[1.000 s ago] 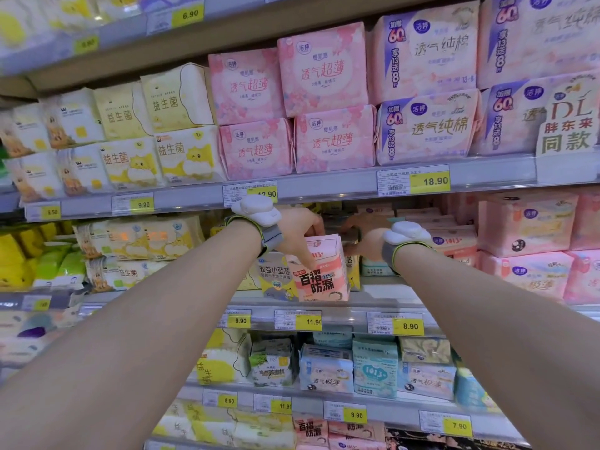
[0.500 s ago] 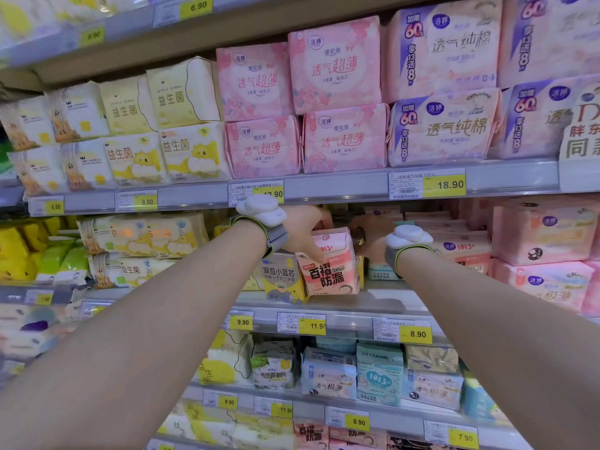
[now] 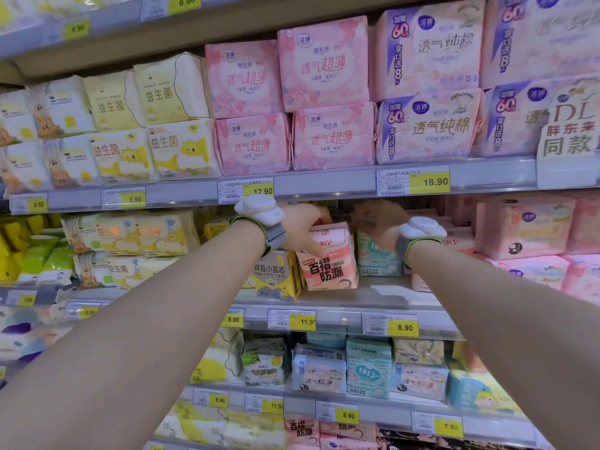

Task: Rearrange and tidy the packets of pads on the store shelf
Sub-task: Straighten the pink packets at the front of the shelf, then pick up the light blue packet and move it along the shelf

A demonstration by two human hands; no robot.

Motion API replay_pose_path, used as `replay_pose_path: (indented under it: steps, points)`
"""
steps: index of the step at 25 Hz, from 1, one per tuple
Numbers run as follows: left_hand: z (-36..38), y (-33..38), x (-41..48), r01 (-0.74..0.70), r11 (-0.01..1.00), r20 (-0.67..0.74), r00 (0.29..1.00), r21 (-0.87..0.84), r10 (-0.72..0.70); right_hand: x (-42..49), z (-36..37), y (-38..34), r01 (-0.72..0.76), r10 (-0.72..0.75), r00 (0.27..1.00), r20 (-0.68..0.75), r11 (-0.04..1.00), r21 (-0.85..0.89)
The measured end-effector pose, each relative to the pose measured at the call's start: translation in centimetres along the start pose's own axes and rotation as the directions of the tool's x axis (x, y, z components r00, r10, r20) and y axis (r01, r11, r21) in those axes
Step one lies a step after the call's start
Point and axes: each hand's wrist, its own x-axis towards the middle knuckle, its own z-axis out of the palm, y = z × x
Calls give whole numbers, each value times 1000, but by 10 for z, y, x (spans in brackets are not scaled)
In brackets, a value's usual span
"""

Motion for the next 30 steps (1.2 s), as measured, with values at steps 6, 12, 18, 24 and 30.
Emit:
replay_pose_path:
  steps: [6, 12, 18, 24, 30]
  points:
    - [6, 12, 10, -29, 999, -15, 999, 16, 29, -13, -25, 19, -22, 20, 1000, -14, 969, -247]
    - [11, 15, 16, -54, 998, -32, 998, 21, 54, -16, -24, 35, -63, 109, 987, 117, 937, -344]
    - [15, 16, 24, -50, 998, -23, 998, 33, 50, -13, -26, 35, -48, 111, 984, 139, 920, -390]
    - [19, 12, 27, -40, 999, -22, 999, 33, 40, -17, -26, 42, -72, 113, 983, 142, 960, -270]
    - [24, 9, 25, -44, 997, -41, 998, 56, 47, -23, -30, 42, -138, 144, 987, 66, 987, -88]
